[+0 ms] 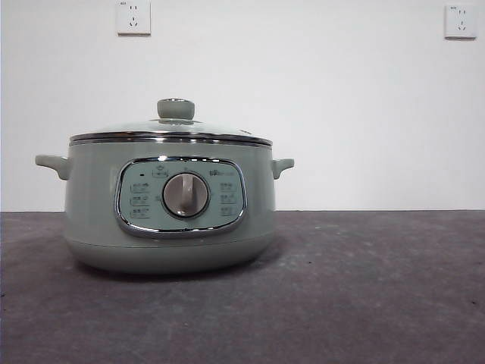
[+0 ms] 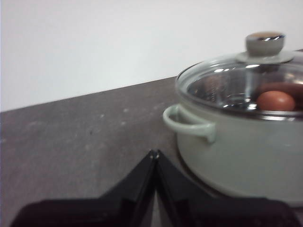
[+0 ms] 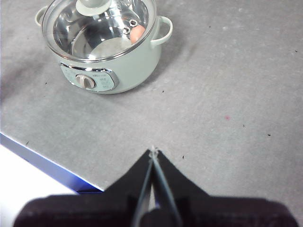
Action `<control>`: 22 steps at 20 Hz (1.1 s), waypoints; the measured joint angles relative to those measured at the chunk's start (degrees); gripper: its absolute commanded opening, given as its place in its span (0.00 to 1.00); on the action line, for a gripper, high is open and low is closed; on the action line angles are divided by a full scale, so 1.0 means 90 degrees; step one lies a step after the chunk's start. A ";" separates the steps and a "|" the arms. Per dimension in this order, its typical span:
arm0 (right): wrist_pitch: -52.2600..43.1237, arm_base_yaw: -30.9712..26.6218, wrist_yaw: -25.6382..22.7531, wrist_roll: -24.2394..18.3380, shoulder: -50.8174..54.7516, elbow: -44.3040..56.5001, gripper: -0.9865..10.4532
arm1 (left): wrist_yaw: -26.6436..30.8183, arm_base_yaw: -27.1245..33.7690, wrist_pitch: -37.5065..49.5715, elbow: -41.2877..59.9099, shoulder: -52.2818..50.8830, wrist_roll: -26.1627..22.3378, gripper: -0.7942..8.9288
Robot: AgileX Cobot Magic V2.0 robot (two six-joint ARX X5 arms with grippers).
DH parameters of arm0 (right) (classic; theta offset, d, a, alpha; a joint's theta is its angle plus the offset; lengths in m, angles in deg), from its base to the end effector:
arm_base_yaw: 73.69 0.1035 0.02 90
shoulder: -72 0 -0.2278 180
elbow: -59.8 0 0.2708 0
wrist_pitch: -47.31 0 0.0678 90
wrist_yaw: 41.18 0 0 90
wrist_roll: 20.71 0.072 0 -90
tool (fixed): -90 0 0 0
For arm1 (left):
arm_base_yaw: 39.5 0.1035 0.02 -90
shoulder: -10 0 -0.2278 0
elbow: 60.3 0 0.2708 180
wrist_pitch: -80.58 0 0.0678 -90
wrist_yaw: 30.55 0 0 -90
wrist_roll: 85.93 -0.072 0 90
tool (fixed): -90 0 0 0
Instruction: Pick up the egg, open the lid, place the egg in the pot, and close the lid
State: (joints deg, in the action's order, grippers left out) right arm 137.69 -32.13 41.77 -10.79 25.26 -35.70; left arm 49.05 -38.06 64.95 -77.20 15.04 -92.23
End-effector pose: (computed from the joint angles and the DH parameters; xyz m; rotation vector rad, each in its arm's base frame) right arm 0.1155 0.0906 0.3805 -0.1417 0.7167 0.5134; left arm 0.1967 -0.0081 0.1701 0.1029 0.0569 -0.1598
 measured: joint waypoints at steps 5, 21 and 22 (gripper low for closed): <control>0.0000 0.0000 0.0000 0.0000 0.0000 0.0000 0.09 | -0.0002 0.0141 -0.0593 0.0340 -0.0520 0.0301 0.08; 0.0000 0.0000 -0.0005 -0.0007 0.0000 0.0000 0.09 | -0.0034 0.0163 -0.0724 0.0340 -0.0109 0.0444 0.08; -0.0002 -0.0012 -0.0085 -0.0100 0.0000 0.0000 0.09 | -0.0034 0.0163 -0.0724 0.0340 -0.0090 0.0444 0.08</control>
State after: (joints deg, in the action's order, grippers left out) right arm 137.67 -32.24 41.01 -11.69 25.26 -35.70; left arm 48.75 -36.60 58.43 -74.14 14.23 -88.23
